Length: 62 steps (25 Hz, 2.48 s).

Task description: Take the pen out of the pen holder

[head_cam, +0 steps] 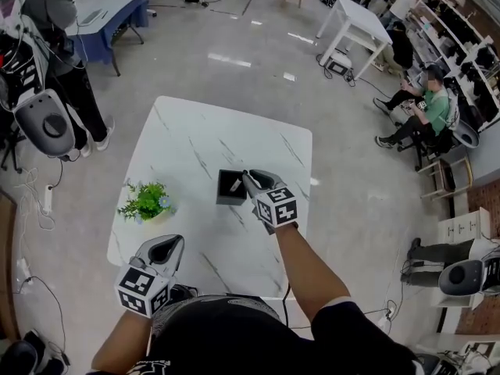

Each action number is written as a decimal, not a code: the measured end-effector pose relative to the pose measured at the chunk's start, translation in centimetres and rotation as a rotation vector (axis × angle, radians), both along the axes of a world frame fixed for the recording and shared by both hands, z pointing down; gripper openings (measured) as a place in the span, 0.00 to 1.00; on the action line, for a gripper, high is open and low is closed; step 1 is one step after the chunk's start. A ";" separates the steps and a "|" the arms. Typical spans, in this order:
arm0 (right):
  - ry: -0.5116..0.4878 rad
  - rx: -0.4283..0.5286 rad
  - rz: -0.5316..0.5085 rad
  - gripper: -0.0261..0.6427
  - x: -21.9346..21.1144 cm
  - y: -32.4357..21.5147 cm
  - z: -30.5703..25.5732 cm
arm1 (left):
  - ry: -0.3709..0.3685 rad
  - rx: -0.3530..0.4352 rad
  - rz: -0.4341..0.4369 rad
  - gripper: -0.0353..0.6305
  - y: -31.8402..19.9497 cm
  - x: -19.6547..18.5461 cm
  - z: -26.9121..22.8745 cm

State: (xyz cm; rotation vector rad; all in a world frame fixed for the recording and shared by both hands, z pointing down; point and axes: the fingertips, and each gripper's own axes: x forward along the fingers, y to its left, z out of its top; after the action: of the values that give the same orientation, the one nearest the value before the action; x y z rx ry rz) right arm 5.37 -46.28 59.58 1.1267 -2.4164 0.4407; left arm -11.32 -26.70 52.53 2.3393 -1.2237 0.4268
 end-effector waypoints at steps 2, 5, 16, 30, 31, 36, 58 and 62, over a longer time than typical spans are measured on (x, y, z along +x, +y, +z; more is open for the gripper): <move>0.014 -0.006 -0.007 0.14 0.0 -0.5 0.5 | -0.002 -0.012 0.006 0.14 0.1 0.2 0.4; 0.019 -0.023 -0.017 0.14 -0.1 -1.1 1.2 | 0.002 -0.026 0.013 0.14 0.1 0.6 0.7; 0.018 -0.068 -0.055 0.17 -1.2 -2.1 2.6 | 0.009 -0.051 -0.008 0.14 -0.3 -0.1 1.2; 0.037 -0.059 -0.064 0.17 -2.6 -1.2 2.7 | 0.020 -0.057 -0.010 0.14 -0.4 -0.3 1.3; 0.037 -0.061 -0.063 0.17 -2.7 -1.3 2.6 | 0.021 -0.056 -0.010 0.14 -0.4 -0.3 1.3; 0.035 -0.069 -0.068 0.16 -3.5 -1.3 2.5 | 0.026 -0.055 -0.017 0.14 -0.2 -0.7 1.2; -0.011 -0.021 -0.062 0.14 -4.6 0.1 -1.4 | 0.058 -0.011 0.010 0.14 -0.3 -1.0 0.8; -0.030 0.019 -0.056 0.14 -4.2 0.7 -4.1 | 0.060 0.002 0.035 0.14 -0.1 -0.2 0.3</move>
State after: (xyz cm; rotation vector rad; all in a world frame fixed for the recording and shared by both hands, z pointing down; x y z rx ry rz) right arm 1.17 -45.58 55.44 1.0653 -2.4761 0.4203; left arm -11.48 -26.83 52.82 2.3611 -1.1573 0.3650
